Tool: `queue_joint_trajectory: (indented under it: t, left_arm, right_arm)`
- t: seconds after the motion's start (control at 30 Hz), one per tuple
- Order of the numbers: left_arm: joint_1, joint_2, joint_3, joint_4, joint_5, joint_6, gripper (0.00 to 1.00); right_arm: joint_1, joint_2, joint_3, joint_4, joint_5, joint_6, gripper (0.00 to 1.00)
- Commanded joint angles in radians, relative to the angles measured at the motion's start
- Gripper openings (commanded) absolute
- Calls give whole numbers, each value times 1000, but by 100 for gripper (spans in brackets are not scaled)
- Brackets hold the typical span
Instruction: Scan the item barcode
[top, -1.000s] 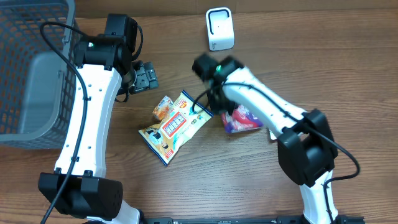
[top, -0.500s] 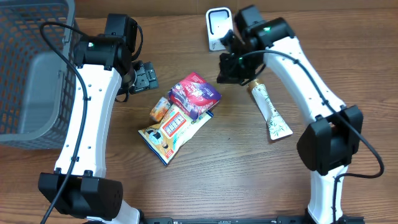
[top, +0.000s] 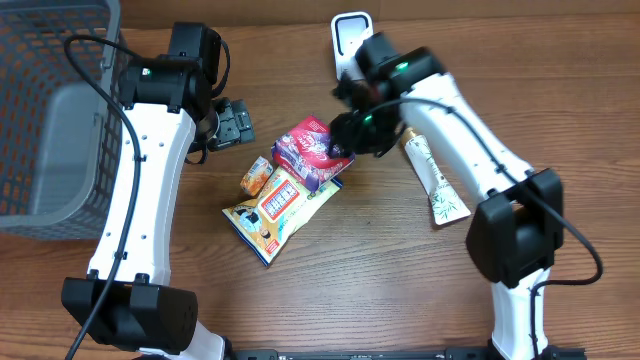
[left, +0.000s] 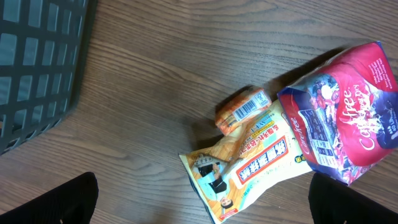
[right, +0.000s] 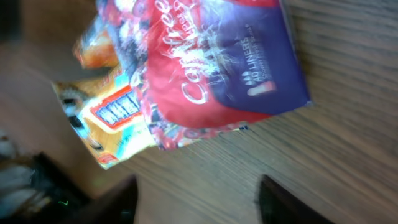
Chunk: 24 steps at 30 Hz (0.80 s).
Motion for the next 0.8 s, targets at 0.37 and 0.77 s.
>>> queue_joint_trajectory:
  t: [0.37, 0.77]
  left_arm:
    - [0, 6, 8, 1, 1, 11, 100]
    - [0, 6, 8, 1, 1, 11, 100]
  right_arm:
    - [237, -14, -42, 150, 431, -2, 72]
    - [302, -14, -219, 338, 563, 10, 75]
